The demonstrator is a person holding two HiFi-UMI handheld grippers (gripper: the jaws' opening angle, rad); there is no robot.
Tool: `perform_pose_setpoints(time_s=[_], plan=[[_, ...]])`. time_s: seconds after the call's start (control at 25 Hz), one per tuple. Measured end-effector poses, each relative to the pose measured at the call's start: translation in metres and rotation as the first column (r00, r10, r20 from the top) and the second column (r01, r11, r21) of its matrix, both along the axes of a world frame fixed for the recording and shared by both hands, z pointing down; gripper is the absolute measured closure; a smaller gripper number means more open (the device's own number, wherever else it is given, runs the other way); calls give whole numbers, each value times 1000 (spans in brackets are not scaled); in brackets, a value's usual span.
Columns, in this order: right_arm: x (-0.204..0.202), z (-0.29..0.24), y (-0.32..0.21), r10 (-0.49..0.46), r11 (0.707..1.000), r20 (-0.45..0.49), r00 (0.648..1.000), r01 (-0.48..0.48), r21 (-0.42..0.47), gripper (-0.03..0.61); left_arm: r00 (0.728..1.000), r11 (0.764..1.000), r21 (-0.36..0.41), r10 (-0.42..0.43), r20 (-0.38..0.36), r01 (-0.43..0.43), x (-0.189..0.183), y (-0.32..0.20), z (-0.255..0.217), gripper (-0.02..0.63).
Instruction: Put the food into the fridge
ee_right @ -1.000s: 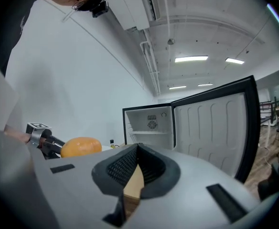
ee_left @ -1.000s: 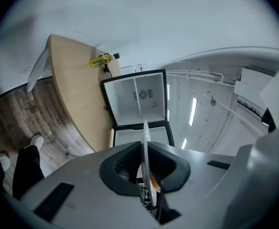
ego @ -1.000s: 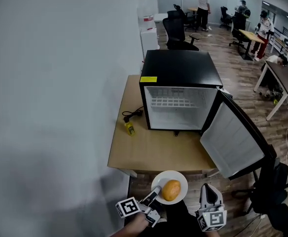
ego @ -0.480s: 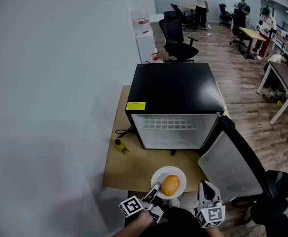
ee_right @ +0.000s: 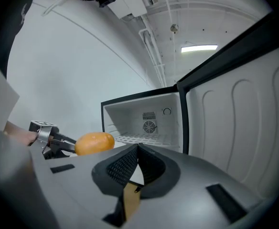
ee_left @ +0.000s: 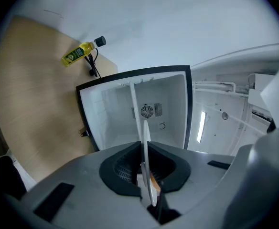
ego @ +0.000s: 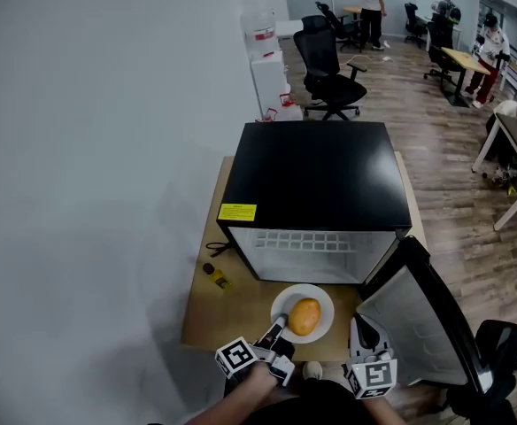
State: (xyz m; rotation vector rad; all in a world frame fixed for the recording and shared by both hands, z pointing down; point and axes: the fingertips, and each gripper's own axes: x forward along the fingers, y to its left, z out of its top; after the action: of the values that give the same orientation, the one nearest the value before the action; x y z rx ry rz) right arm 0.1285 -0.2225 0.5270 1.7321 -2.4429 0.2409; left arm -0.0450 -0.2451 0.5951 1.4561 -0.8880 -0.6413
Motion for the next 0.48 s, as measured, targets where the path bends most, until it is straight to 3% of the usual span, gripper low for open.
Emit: perform_pose_setpoints(time_s=[0.48], plan=[[-18,26,-64,-58,994,63,996,63,-93,518,993,992,38,-118,2,118,-12,-83,-9,586]])
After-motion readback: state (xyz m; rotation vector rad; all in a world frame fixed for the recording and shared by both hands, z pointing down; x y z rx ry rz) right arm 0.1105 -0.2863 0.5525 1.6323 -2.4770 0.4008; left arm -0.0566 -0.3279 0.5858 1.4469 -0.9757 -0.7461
